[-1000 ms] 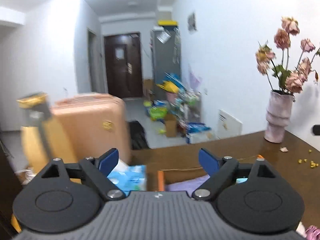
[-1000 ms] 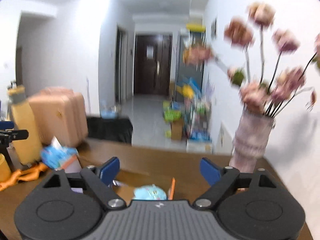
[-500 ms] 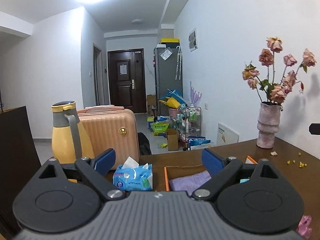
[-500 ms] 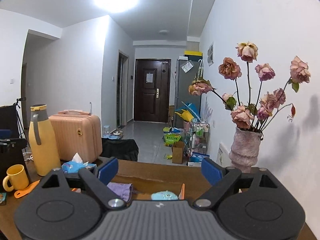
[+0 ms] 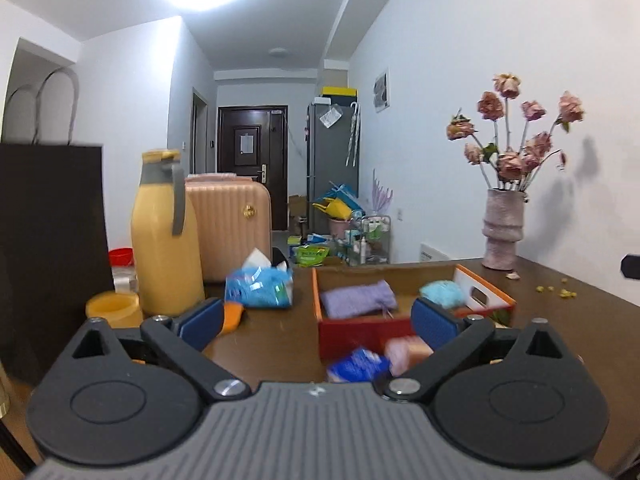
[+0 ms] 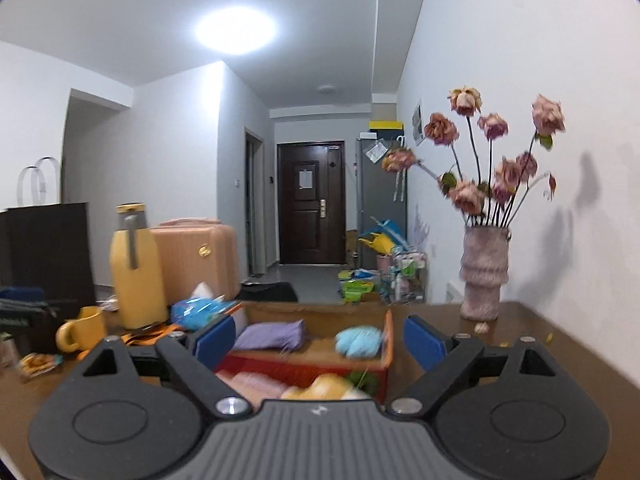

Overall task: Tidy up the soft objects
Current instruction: 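Release the blue plush in the box and withdraw the left tool, then grasp the white wedge sponge with the left tool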

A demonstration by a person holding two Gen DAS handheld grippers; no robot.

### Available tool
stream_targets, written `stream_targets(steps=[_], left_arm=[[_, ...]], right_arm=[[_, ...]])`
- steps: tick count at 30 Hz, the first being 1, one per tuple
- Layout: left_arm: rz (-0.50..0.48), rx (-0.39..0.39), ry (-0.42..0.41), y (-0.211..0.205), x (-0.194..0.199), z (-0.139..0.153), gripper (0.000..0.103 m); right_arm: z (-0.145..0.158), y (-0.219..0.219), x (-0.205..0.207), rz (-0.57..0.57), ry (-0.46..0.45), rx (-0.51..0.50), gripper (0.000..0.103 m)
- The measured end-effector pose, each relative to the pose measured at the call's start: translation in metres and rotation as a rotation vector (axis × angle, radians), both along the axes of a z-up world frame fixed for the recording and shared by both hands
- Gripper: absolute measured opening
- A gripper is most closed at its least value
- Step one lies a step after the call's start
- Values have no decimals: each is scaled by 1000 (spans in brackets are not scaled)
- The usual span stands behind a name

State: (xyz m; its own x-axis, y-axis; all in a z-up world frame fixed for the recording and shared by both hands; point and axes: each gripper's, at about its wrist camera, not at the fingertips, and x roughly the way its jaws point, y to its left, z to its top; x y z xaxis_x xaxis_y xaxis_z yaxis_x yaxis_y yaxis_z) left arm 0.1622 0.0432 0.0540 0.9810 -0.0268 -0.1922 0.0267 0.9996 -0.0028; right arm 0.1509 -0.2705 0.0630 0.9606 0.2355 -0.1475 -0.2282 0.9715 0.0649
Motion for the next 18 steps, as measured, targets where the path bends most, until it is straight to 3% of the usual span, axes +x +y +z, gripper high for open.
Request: stream_targets(steps=[3,6,13,18], left_arm=[[-7,-30,-8,0,-35,-26,103],[-36,-40,53,-1,-46,-44,103],[-62,-31,86,-9,-29,-51,103],[-121,5,159,-32,-6,-69,103]], right_arm=[[-34,5,-35,13,33,51,91],[-62,7,-48,45,107,114,91],[-71,7,-31,2,137,80,90],[-81,10,-10,6,183,63,84]])
